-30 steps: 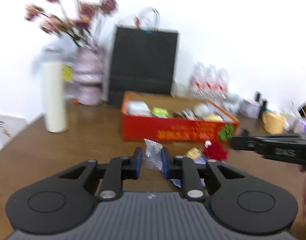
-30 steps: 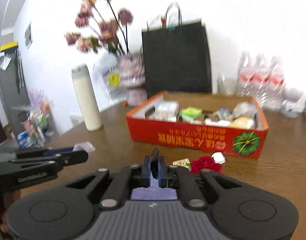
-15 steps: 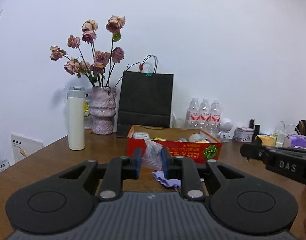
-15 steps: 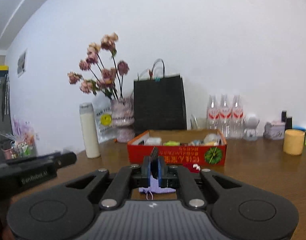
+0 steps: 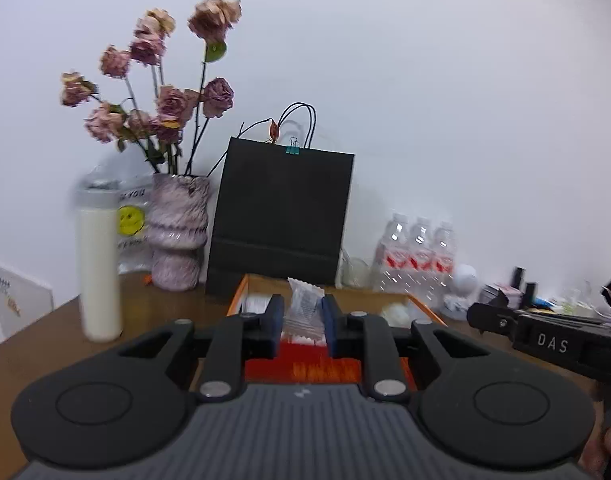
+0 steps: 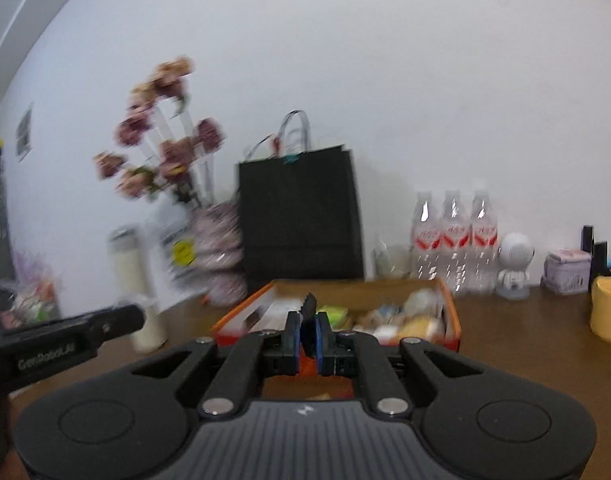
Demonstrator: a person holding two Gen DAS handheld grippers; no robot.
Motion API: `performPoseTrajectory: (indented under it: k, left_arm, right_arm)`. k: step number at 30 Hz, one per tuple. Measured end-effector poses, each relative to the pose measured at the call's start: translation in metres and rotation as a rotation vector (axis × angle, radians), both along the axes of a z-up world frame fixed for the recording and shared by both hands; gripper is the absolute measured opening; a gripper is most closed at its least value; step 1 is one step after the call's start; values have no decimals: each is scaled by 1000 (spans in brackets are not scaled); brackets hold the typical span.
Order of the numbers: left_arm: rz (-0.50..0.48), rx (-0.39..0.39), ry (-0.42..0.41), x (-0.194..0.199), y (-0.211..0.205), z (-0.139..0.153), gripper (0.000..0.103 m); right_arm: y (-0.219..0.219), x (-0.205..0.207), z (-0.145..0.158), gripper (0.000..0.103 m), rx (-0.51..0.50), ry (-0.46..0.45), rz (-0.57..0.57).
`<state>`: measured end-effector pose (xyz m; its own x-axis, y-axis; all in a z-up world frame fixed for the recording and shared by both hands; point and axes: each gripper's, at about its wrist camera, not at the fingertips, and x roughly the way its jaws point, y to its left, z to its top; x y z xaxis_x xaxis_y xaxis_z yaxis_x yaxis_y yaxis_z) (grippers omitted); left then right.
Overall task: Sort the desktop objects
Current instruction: 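Lower both items into the box and open the left tool, then open the right tool in the box and withdraw both tools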
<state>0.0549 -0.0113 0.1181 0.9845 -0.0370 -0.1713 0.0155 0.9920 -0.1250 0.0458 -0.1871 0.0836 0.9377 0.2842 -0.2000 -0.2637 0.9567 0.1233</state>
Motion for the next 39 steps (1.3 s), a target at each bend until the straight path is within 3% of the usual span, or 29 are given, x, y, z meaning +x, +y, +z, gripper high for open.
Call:
performPoseTrajectory:
  k: [5,11,15,17,22,24,29,30,31,33,34,36,39]
  left_arm:
    - [27,19,34,92,-1,-4,21]
    - [6,68,48,148,-2,-4,21]
    - [-68,38,256,210,9,10,21]
    - [-126,19,447,246,13,7,21]
    - [-89,8,736,302,18,-26,21]
    - [-99,-40,823,317,22,-41,21]
    - [-63,-48,901,332,27,-60,24]
    - [-68,-41,915,332,25,-60,34]
    - [-98,-47,917,332,24,-60,46]
    - [-131,-42,880,325,22,-54,60]
    - [-136,-26,873,323,19,-49,76]
    - [-121,16,853,317,14,-36,89]
    - [-78,46,817,306,12,-15,103]
  right_arm:
    - [-6,95,5,6,14,49,-36]
    - [-8,162,8,6,-2,92,-20]
    - [-7,222,19,6,-63,220,26]
    - [-7,266,20,6,-62,366,82]
    - [10,343,-18,6,-169,709,102]
    - [15,362,-33,7,-171,807,97]
    - [22,380,-57,13,-159,941,89]
    - [22,380,-59,16,-157,943,82]
    - [22,379,-58,30,-149,938,72]
    - [19,375,-53,44,-110,936,85]
    - [16,372,-48,47,-80,930,94]
    - [13,369,-35,50,-51,917,102]
    - [9,360,-7,67,-65,872,82]
